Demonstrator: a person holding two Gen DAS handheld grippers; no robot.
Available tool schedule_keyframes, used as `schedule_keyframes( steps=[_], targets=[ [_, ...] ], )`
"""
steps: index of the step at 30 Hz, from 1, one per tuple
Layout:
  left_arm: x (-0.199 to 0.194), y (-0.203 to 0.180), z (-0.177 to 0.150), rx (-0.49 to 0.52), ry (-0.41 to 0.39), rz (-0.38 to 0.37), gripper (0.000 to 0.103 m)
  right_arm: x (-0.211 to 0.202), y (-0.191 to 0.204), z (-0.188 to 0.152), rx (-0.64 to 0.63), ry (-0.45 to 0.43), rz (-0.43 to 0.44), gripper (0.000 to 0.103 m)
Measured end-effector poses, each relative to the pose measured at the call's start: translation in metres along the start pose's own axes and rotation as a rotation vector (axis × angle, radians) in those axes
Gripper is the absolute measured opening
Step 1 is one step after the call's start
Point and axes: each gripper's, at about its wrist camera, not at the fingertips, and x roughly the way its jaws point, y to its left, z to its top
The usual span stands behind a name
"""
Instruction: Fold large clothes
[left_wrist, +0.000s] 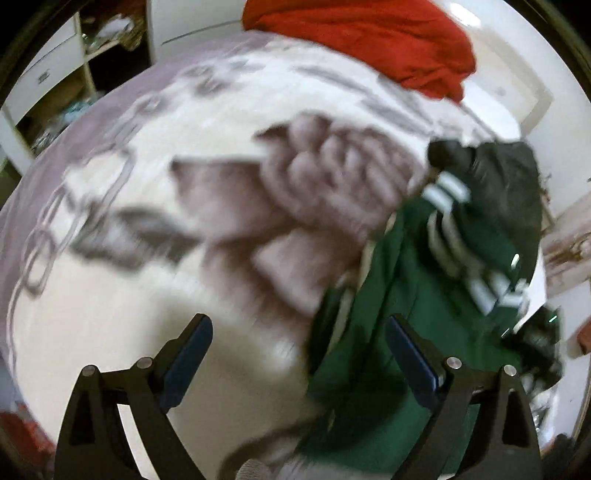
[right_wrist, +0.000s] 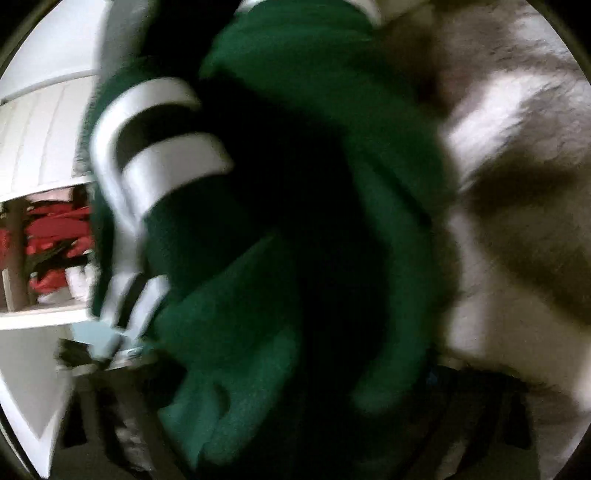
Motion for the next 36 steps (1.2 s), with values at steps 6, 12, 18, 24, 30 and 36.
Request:
schedule_keyframes(
  steps=[6, 12, 18, 24, 30, 36],
  targets=[
    [-0.022, 0.008, -0.05, 0.048, 0.059, 0.057, 0.096, -0.042, -0.01, -0.066, 0.309, -0.182, 0.245, 0.033],
    [-0.05, 0.005, -0.086, 0.09, 0.087, 0.049, 0.096, -0.089, -0.033, -0.246, 0.658, -0.386, 0.383, 0.033],
    [-0.028, 0.002, -0.125, 0.163, 0.1, 0.15, 0.096, -0.099, -0.076, -0.322, 0.703, -0.151, 0.047, 0.054],
    [0.045, 0.023, -0.164, 0.164, 0.155, 0.273, 0.096, -0.188, -0.023, -0.27, 0.333, -0.19, -0.224, 0.064],
    [0.067, 0.034, -0.167, 0.124, 0.116, 0.253, 0.103, -0.141, 0.077, -0.161, -0.187, -0.12, -0.283, 0.075],
    [0.059, 0.037, -0.166, 0.116, 0.117, 0.228, 0.103, -0.057, 0.078, -0.107, -0.174, 0.147, -0.301, 0.007]
  ],
)
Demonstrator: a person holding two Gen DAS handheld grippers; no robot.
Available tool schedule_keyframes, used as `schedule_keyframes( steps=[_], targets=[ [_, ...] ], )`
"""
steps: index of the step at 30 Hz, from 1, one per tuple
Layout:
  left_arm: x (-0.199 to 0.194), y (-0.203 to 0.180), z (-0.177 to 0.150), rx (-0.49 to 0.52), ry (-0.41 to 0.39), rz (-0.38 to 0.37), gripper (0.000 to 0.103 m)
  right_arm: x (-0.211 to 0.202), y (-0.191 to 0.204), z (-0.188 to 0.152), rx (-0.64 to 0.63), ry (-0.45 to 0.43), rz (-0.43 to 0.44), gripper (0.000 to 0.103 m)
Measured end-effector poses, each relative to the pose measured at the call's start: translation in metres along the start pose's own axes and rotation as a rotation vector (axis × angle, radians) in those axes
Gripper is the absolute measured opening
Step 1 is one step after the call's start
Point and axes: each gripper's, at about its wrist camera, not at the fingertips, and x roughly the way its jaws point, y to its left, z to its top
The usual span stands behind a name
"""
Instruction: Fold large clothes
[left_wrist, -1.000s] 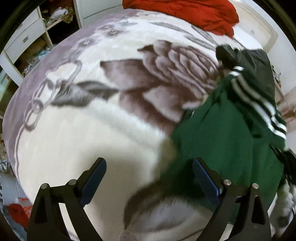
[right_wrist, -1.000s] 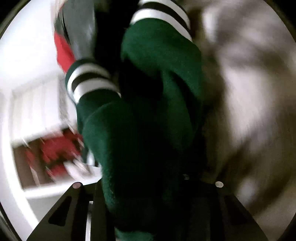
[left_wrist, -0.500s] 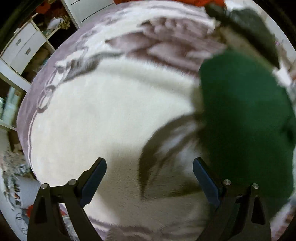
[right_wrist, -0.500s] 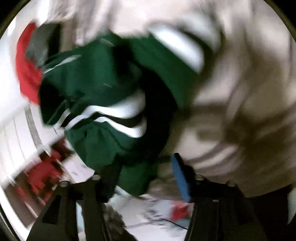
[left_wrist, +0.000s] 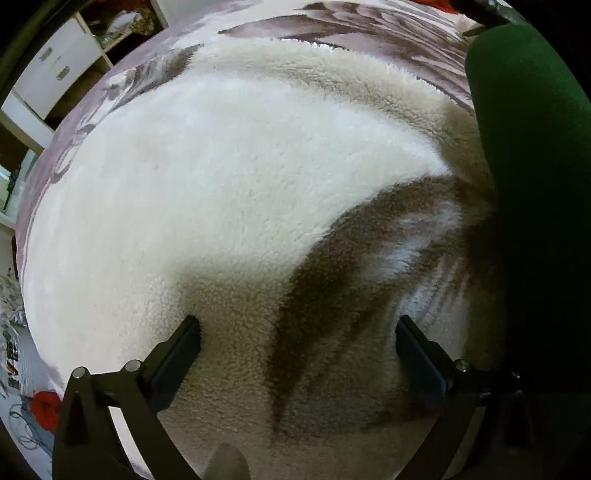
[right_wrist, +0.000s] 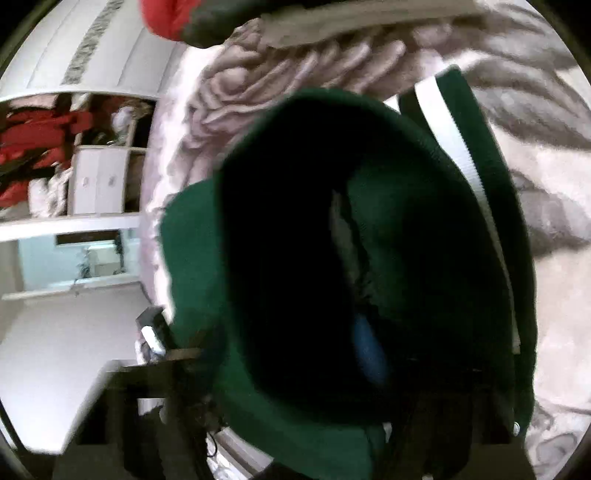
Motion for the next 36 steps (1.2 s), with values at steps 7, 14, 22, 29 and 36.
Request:
schedule_keyframes(
  steps=[7, 14, 22, 29, 36],
  targets=[
    [-0.086, 0.01, 0.025, -0.11, -0.095, -0.083, 0.103, -0.09, -0.048, -0.016, 0.234, -0.279, -0.058, 0.002],
    [-0.106, -0.045, 0.07, -0.019, -0.17, -0.171, 0.103, -0.069, -0.074, -0.009, 0.256, -0.099, -0.071, 0.024],
    [-0.074, -0.085, 0.106, 0.055, -0.165, -0.167, 0.103, -0.095, -0.052, 0.028, 0.06, -0.187, -0.129, 0.079],
    [-0.081, -0.098, 0.108, 0.098, -0.168, -0.17, 0.103, -0.057, -0.042, 0.053, -0.054, -0.129, -0.085, 0.002],
    [-0.085, -0.116, 0.11, 0.121, -0.17, -0.2, 0.103, -0.098, -0.06, 0.036, 0.052, -0.29, -0.202, 0.002]
  ],
)
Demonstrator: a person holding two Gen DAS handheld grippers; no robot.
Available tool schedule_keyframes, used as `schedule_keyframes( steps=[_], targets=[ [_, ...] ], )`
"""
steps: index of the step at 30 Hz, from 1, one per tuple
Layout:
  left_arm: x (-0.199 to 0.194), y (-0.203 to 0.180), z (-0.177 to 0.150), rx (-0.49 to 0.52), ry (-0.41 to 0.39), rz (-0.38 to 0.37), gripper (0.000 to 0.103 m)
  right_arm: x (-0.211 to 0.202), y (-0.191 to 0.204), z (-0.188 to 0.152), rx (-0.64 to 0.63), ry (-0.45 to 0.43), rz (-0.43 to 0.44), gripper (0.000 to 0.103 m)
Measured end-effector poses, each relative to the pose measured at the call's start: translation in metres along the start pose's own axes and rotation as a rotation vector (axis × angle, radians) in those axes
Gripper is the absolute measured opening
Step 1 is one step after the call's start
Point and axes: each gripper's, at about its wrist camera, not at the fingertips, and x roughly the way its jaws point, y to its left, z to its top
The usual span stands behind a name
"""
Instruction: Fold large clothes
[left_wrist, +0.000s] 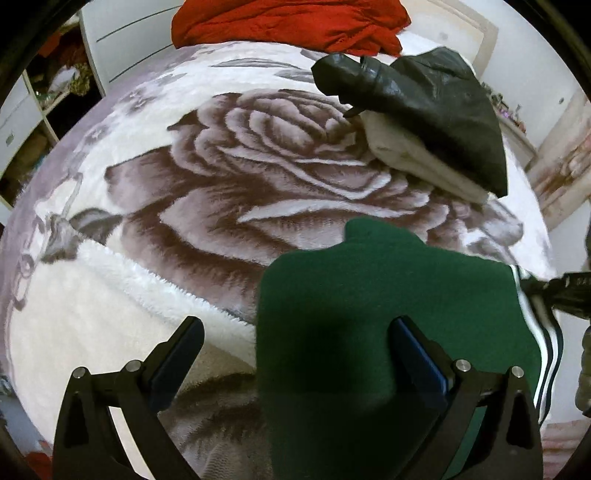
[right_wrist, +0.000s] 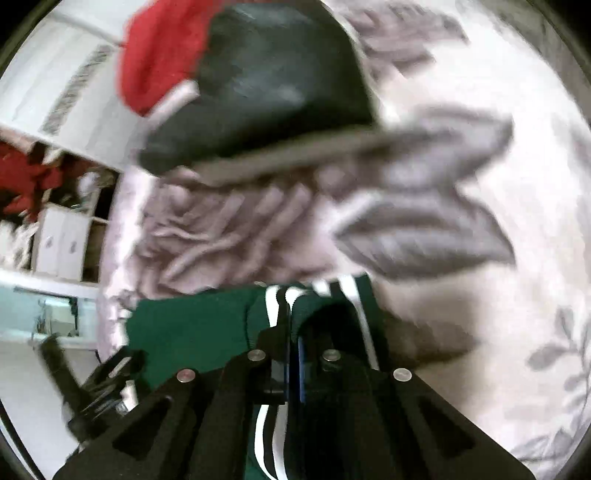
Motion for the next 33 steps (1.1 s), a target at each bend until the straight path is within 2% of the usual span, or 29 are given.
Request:
schedule_keyframes(
  steps=[3, 4, 5, 7, 10, 14, 15, 16, 17, 18, 19, 21, 25, 28, 30, 33],
  targets=[
    [0.0, -0.001, -0.004, 0.01, 0.011, 0.012, 0.103, 0.032, -0.009, 0.001, 0.036, 0.156, 0.033, 0.005],
    [-0.002, 0.0, -0.006, 0.012, 0.007, 0.01, 0.103, 0.031, -0.009, -0.001, 0.05, 0.183, 0.058, 0.017],
    [-0.003, 0.0, -0.009, 0.015, 0.008, 0.011, 0.103, 0.023, -0.009, -0.004, 0.052, 0.197, 0.072, 0.034],
    [-0.007, 0.0, -0.014, 0.017, 0.009, 0.021, 0.103, -0.002, -0.01, -0.021, 0.019, 0.191, 0.119, 0.052],
    [-0.02, -0.001, -0.026, 0.002, -0.002, 0.035, 0.103, -0.019, -0.023, -0.059, 0.02, 0.242, 0.146, 0.055],
    [-0.034, -0.001, -0.053, -0.031, 0.028, 0.1, 0.103, 0.0, -0.043, -0.109, 0.056, 0.364, 0.147, 0.057],
    [-0.036, 0.0, -0.06, -0.037, 0.038, 0.111, 0.103, 0.01, -0.047, -0.117, 0.066, 0.378, 0.148, 0.057],
    [-0.038, 0.0, -0.068, -0.041, 0.048, 0.119, 0.103, 0.014, -0.049, -0.125, 0.063, 0.35, 0.151, 0.053],
    [-0.04, 0.0, -0.076, -0.043, 0.06, 0.134, 0.103, 0.014, -0.05, -0.128, 0.066, 0.309, 0.142, 0.02],
    [-0.041, -0.001, -0.082, -0.042, 0.067, 0.142, 0.103, 0.013, -0.051, -0.13, 0.082, 0.287, 0.134, 0.004],
    [-0.041, -0.002, -0.088, -0.04, 0.075, 0.141, 0.103, 0.013, -0.054, -0.133, 0.127, 0.291, 0.158, 0.004],
    [-0.041, -0.005, -0.096, -0.034, 0.099, 0.132, 0.103, -0.002, -0.053, -0.137, 0.162, 0.251, 0.145, 0.002],
    [-0.046, -0.012, -0.093, -0.033, 0.079, 0.081, 0.103, -0.068, -0.05, -0.144, 0.229, 0.111, 0.141, 0.002],
    [-0.034, -0.018, -0.09, -0.013, 0.082, 0.081, 0.103, -0.091, -0.054, -0.15, 0.219, 0.079, 0.097, 0.002],
    [-0.021, -0.017, -0.089, -0.006, 0.105, 0.07, 0.103, -0.073, -0.067, -0.156, 0.234, 0.116, 0.045, 0.002],
    [-0.01, -0.01, -0.087, -0.015, 0.128, 0.034, 0.103, -0.016, -0.085, -0.162, 0.223, 0.178, -0.054, 0.002]
  ],
)
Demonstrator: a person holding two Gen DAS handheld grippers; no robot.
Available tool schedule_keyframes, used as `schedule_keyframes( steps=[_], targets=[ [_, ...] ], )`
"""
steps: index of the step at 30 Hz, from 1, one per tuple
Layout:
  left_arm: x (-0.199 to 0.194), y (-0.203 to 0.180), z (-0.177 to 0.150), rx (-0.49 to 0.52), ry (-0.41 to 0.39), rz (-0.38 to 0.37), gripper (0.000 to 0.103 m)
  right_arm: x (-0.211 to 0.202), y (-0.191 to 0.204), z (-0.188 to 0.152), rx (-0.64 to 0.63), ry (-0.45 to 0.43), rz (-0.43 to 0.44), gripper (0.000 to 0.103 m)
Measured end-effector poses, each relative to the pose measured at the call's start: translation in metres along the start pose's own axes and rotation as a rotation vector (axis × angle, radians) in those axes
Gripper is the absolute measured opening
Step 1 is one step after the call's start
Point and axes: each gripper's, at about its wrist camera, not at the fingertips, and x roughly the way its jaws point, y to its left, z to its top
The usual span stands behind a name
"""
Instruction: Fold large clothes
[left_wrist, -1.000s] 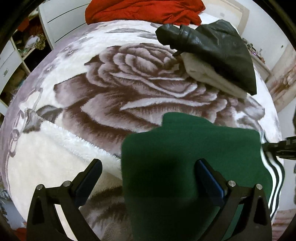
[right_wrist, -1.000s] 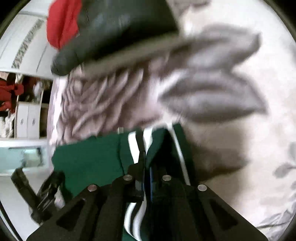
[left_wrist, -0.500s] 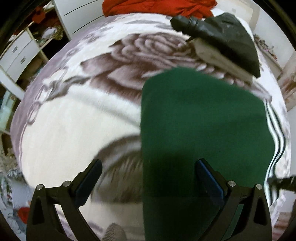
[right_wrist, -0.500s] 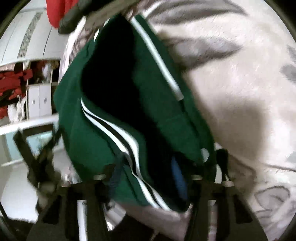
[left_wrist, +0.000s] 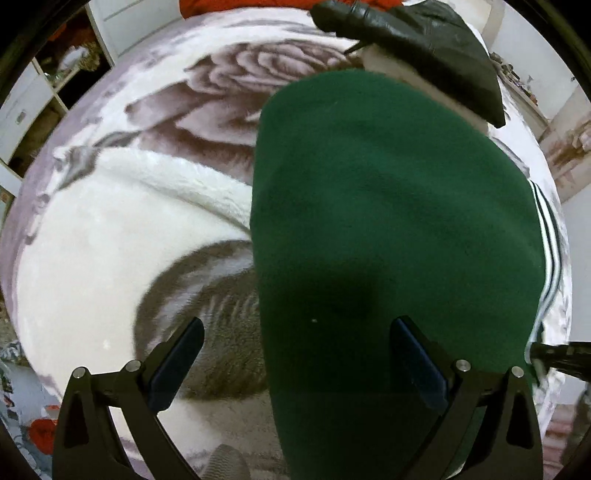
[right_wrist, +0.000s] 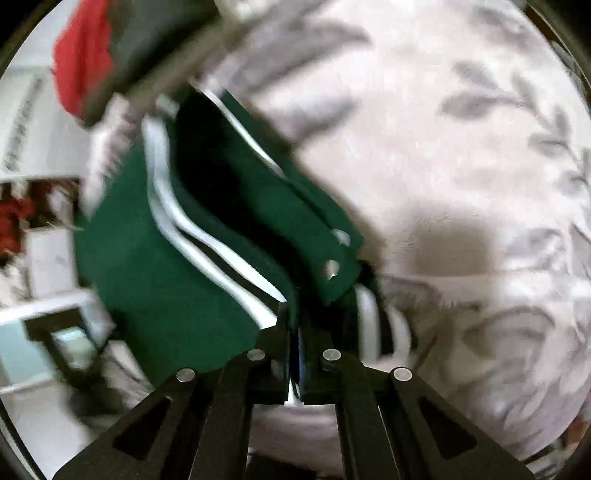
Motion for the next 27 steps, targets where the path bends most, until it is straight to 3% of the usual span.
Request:
schedule_keyframes(
  steps=[2, 4, 6, 8, 10, 14, 18, 21, 23, 25, 27],
  targets=[
    [-0.004, 0.003, 0.0, 0.004, -0.002, -0.005, 0.103, 0.026, 0.0, 0.006, 0.008, 0.035, -0.023, 0.002],
    [-0.014, 0.005, -0.001, 0.007, -0.01, 0.003, 0.103, 0.02, 0.01, 0.012, -0.049, 0.059, -0.039, 0.004],
    [-0.028, 0.013, -0.005, -0.017, -0.034, -0.015, 0.103, 0.001, 0.018, 0.012, -0.092, 0.079, -0.019, 0.021],
    [-0.036, 0.022, -0.008, -0.056, -0.046, -0.037, 0.103, -0.025, 0.023, 0.013, -0.121, 0.038, 0.012, 0.068],
    [-0.037, 0.033, -0.012, -0.102, -0.043, -0.073, 0.103, -0.037, 0.028, 0.018, -0.149, 0.0, 0.1, 0.088],
    [-0.017, 0.046, -0.018, -0.158, 0.005, -0.144, 0.103, -0.005, 0.054, 0.049, -0.328, 0.022, 0.087, 0.089],
    [0.016, 0.053, -0.024, -0.243, 0.046, -0.374, 0.103, 0.041, 0.055, 0.085, -0.451, 0.063, 0.065, 0.099],
    [0.042, 0.052, -0.022, -0.293, 0.054, -0.522, 0.103, 0.079, 0.034, 0.112, -0.388, 0.215, 0.218, 0.103],
    [0.051, 0.05, -0.019, -0.308, 0.026, -0.576, 0.102, 0.091, 0.033, 0.119, -0.394, 0.263, 0.272, 0.103],
    [0.049, 0.046, -0.012, -0.289, -0.019, -0.613, 0.079, 0.095, 0.034, 0.124, -0.388, 0.312, 0.333, 0.103],
    [0.046, 0.044, -0.007, -0.278, -0.025, -0.607, 0.073, 0.099, 0.042, 0.124, -0.383, 0.362, 0.432, 0.103]
  ],
)
